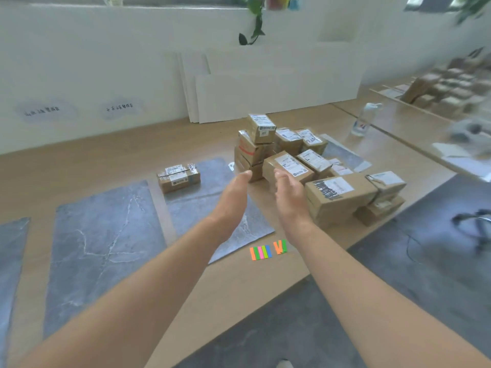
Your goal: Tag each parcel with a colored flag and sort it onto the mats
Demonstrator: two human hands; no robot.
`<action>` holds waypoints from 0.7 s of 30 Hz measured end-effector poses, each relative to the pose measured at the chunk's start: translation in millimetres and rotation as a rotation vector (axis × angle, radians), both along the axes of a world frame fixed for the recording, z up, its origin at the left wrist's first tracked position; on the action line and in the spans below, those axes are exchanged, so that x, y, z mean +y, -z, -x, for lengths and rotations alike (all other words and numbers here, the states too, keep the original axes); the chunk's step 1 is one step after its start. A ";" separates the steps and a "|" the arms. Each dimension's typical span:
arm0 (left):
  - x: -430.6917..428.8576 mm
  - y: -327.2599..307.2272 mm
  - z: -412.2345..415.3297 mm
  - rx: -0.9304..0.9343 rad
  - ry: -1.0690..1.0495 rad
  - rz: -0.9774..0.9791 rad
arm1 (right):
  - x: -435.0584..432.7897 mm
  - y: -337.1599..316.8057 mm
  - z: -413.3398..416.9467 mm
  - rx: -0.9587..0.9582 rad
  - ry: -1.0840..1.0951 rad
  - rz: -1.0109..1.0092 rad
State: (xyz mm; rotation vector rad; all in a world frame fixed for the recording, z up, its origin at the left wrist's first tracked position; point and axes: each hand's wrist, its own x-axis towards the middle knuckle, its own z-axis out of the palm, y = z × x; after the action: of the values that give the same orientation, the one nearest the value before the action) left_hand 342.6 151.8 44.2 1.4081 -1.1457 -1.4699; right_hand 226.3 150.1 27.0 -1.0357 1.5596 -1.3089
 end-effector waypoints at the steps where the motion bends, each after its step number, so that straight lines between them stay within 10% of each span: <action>1: 2.4 -2.4 4.0 0.003 0.005 0.001 | 3.1 -1.9 4.8 -0.003 0.012 0.004; 21: 21.1 5.9 84.5 0.006 0.090 -0.102 | 40.2 6.7 99.9 -0.066 0.240 0.006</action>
State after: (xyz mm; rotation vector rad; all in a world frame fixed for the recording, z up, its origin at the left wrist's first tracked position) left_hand 258.2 173.0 38.3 1.4361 -1.1574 -1.6149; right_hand 126.4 190.3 20.3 -0.8186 1.6687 -1.4945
